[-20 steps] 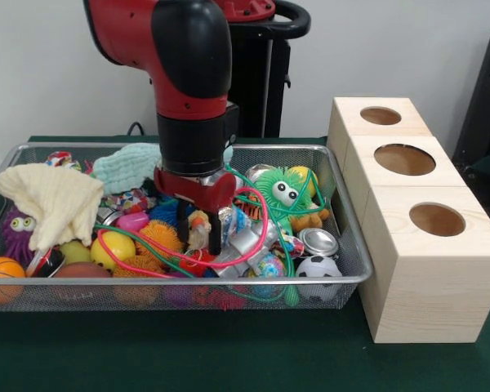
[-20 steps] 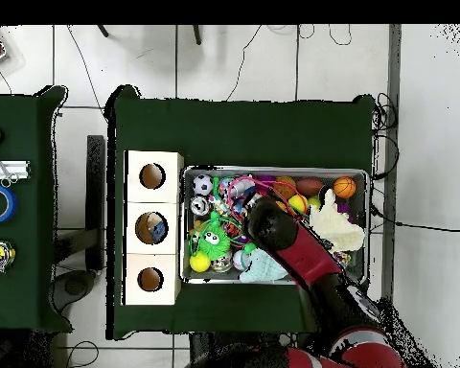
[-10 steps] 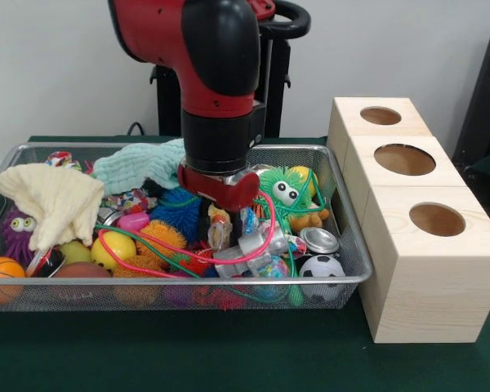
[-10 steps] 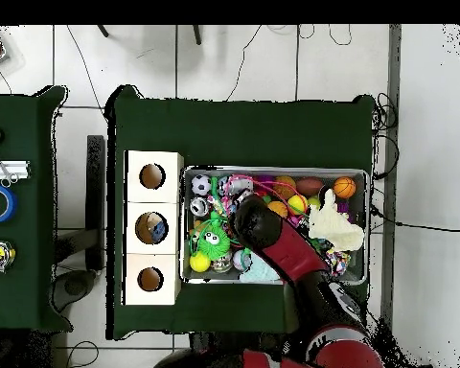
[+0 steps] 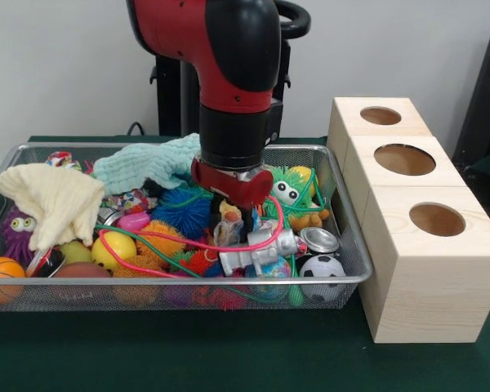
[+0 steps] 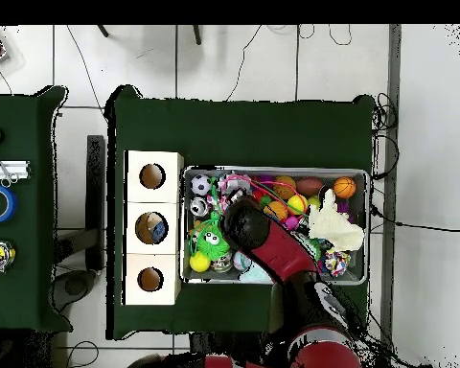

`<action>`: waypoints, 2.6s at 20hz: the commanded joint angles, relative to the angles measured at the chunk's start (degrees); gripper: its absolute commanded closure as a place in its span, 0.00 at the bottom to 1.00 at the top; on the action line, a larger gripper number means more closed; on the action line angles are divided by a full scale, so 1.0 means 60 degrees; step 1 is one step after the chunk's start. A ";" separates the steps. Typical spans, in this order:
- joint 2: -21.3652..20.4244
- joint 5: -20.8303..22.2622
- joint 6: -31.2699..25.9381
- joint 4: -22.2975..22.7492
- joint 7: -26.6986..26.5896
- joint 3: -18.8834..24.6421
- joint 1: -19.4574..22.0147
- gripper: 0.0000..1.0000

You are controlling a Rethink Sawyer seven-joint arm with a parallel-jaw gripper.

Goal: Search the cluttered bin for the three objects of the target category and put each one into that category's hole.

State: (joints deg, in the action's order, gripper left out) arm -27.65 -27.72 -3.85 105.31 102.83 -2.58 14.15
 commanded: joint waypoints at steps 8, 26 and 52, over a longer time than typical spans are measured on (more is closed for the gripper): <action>0.0546 0.0845 0.1352 0.0994 0.1970 0.1055 0.0529 1.00; -0.1508 0.2130 -0.6284 -0.1765 0.0734 -0.1772 -0.0463 1.00; -0.0303 0.3296 -0.4887 -0.2800 -0.1352 0.0151 0.1155 1.00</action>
State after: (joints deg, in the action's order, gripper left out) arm -33.17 -13.51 -39.98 89.64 102.95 -10.48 16.55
